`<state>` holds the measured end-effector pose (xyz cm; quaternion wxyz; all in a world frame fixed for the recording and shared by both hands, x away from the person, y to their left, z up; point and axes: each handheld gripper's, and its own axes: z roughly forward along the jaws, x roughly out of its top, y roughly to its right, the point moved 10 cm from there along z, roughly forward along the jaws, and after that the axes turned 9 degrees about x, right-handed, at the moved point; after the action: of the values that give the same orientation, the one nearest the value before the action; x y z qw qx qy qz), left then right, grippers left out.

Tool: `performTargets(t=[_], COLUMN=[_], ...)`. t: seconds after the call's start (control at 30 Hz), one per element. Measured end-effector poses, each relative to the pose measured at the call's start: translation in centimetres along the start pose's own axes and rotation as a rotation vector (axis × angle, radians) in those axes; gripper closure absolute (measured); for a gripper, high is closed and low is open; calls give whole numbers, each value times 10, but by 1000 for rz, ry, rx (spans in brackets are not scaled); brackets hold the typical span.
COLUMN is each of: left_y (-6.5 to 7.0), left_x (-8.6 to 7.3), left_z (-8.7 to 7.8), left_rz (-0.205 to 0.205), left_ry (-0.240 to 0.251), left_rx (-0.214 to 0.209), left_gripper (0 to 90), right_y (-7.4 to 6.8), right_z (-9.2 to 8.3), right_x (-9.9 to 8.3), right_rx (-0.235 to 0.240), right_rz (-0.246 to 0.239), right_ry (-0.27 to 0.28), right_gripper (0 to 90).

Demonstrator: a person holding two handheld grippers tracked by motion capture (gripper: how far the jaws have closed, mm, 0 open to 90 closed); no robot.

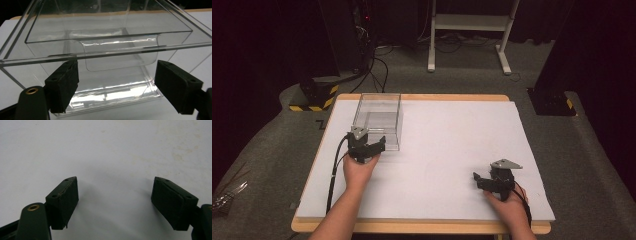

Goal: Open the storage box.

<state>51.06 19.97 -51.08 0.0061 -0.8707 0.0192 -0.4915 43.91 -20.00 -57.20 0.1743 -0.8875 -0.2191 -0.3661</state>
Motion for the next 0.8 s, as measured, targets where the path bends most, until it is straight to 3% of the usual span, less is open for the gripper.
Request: performTargets(t=[0.17,0.3,0.6,0.8], left_y=[2,4,7,7], left_x=[0,2,2,2], left_z=[2,2,0,0], left_rz=[4,39,41,46], left_ry=[-1,1,16,17], left_rx=[12,35,81,92], left_gripper=[215,214,321,329], right_y=[0,0,0,0], right_z=[0,0,0,0], right_x=[0,0,0,0], right_rx=[1,0,2,2], right_rz=[0,0,-2,-1], right_ry=[0,0,1,2], right_gripper=[218,217,217,217])
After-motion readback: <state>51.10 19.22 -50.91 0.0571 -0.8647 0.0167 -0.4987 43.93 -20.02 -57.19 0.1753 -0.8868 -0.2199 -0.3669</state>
